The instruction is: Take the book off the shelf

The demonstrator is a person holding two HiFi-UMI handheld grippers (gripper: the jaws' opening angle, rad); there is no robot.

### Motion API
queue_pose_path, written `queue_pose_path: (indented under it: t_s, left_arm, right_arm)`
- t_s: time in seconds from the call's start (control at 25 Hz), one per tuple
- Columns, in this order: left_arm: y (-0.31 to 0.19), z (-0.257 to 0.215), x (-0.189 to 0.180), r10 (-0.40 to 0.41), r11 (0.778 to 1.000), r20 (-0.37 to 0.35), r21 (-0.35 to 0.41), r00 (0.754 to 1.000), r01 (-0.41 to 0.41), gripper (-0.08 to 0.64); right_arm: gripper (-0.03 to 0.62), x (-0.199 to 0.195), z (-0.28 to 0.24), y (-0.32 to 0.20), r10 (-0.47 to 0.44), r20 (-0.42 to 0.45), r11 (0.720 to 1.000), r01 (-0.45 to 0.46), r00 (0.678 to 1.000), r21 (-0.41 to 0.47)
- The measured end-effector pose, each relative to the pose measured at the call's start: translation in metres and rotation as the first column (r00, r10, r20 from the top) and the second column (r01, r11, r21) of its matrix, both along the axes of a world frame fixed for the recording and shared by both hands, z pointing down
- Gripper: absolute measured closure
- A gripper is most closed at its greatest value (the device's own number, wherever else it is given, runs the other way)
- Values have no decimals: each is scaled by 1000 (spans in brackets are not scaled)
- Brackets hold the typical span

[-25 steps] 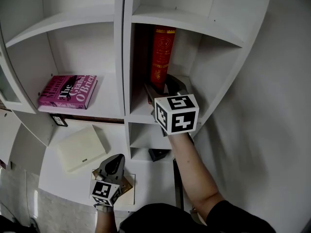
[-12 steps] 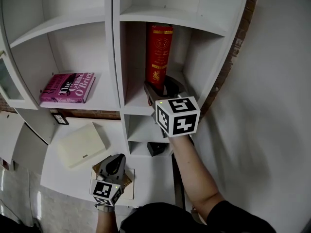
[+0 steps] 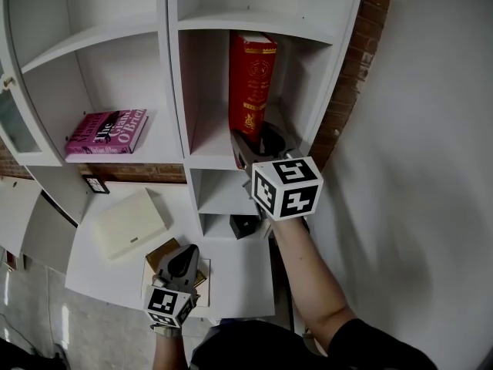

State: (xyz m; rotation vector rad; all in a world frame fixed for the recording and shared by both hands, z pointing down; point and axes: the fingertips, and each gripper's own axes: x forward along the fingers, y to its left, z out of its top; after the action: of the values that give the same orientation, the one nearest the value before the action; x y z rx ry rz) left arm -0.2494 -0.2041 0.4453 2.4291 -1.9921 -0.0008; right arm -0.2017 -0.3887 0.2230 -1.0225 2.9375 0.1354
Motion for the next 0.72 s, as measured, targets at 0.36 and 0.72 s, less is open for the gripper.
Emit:
queue_pose_path:
  t_s: [0.36, 0.72]
  left_arm:
    - [15, -1, 21, 16, 1000, 7, -4, 1000, -16, 551]
    - [25, -6, 46, 46, 999, 23, 6, 999, -46, 551]
  right_arm:
    - [391, 33, 0, 22, -28, 71, 1000, 27, 997, 12]
    - [407, 72, 2, 44, -60, 147, 998, 53, 987, 45]
